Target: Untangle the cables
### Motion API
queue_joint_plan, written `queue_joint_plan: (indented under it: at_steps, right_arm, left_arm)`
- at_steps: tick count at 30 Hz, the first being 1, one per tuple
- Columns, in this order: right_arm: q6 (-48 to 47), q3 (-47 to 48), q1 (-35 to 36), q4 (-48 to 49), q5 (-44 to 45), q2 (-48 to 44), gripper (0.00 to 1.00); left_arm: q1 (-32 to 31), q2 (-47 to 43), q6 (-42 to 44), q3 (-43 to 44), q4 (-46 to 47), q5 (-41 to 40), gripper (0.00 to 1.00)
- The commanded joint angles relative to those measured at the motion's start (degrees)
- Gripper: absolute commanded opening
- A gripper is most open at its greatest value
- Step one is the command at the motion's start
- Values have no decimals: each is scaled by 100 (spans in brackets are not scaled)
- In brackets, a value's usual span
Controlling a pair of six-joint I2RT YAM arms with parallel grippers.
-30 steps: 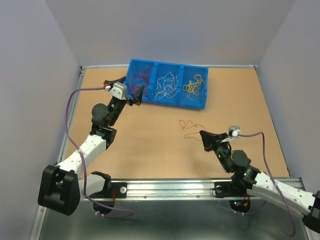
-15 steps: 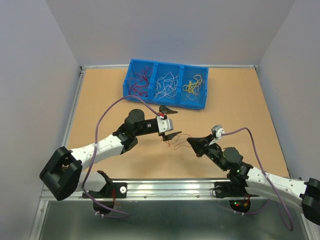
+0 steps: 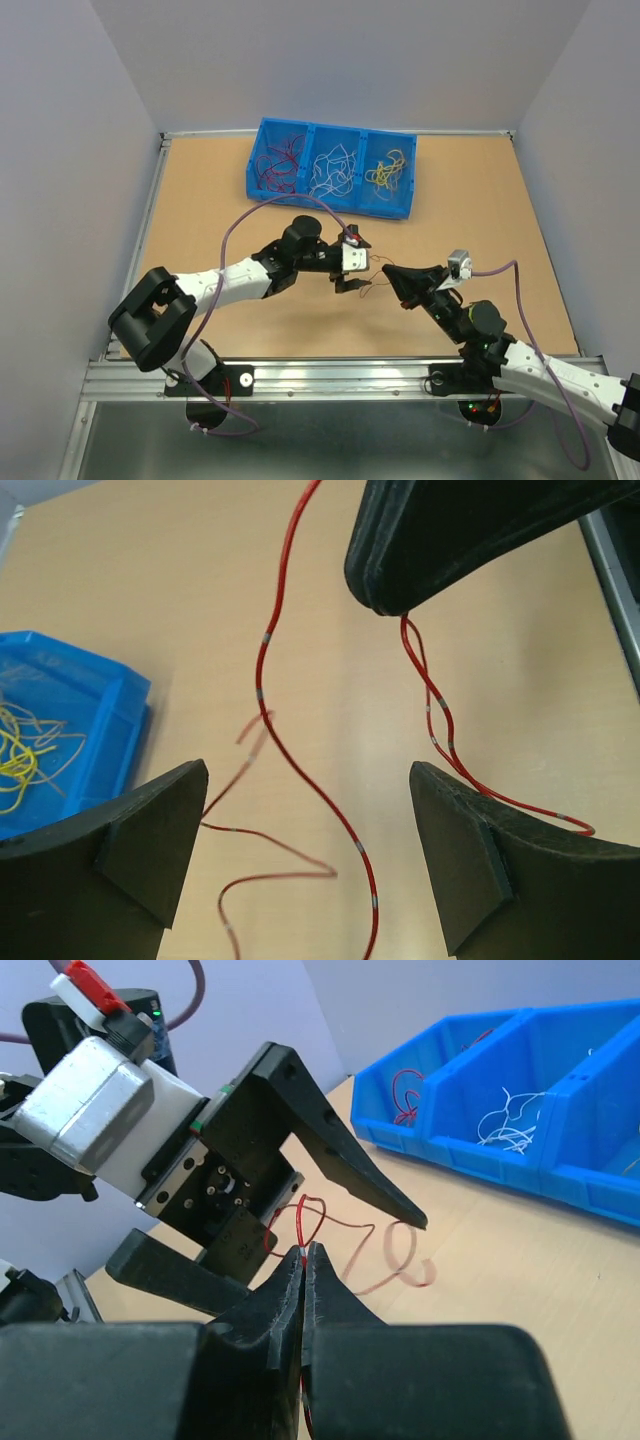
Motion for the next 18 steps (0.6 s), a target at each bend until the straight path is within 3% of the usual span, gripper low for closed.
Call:
queue_joint_plan:
  at_steps: [1, 11, 16, 18]
  right_arm:
    - [-84, -652, 8, 346, 25, -76, 1]
    - [-119, -652, 17, 346, 420, 47, 1]
    - [-119, -485, 17, 21, 684, 196, 1]
    - [-93, -502, 17, 3, 772, 249, 1]
  left_arm:
    - [-61, 124, 131, 399, -262, 428, 91]
    - [-88, 168, 78, 593, -376, 305, 86]
    - [69, -279, 474, 716, -1132, 59, 86]
    - [219, -464, 465, 742, -1194, 383, 88]
